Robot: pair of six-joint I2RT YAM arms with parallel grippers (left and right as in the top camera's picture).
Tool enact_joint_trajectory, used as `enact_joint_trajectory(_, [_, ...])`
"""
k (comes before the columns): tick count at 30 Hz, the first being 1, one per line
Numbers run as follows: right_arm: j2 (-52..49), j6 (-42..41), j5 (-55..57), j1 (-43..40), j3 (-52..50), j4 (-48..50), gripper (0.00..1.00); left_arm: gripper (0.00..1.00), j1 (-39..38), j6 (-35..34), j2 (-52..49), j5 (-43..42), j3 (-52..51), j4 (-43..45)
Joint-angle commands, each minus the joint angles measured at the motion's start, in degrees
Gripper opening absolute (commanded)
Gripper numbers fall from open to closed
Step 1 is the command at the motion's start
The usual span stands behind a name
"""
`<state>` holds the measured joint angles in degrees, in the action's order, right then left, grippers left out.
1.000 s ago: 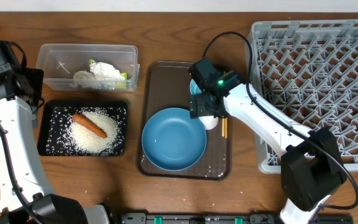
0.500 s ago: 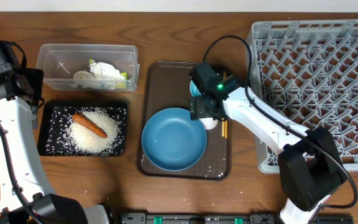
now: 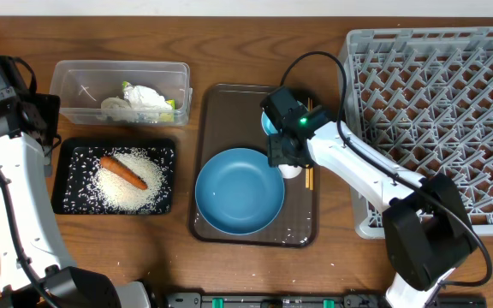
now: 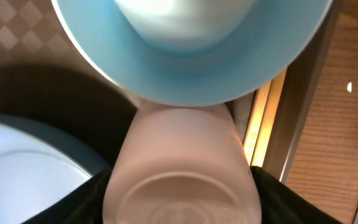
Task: Sort waste into correct bins and load items into the dishwasher rack
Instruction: 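Carry the white cup with the right gripper into the dishwasher rack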
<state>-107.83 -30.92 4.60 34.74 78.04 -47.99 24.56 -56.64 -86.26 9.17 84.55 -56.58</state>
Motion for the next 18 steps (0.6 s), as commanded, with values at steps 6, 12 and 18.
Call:
enact_joint_trajectory(6, [7.32, -0.31, 0.55, -1.20, 2.08, -1.62, 0.59, 0.98, 0.24, 0.20, -0.35, 0.28, 0.00, -0.17])
enact_joint_trajectory(12, [16.94, 1.77, 0.55, -5.42, 2.10, -2.34, 0.58, 0.98, 0.24, 0.20, -0.35, 0.28, 0.00, -0.17])
enact_joint_trajectory(18, [27.82, 5.46, 0.52, -17.31, 2.12, -2.67, 0.57, 0.98, 0.24, 0.20, -0.35, 0.28, 0.00, -0.17])
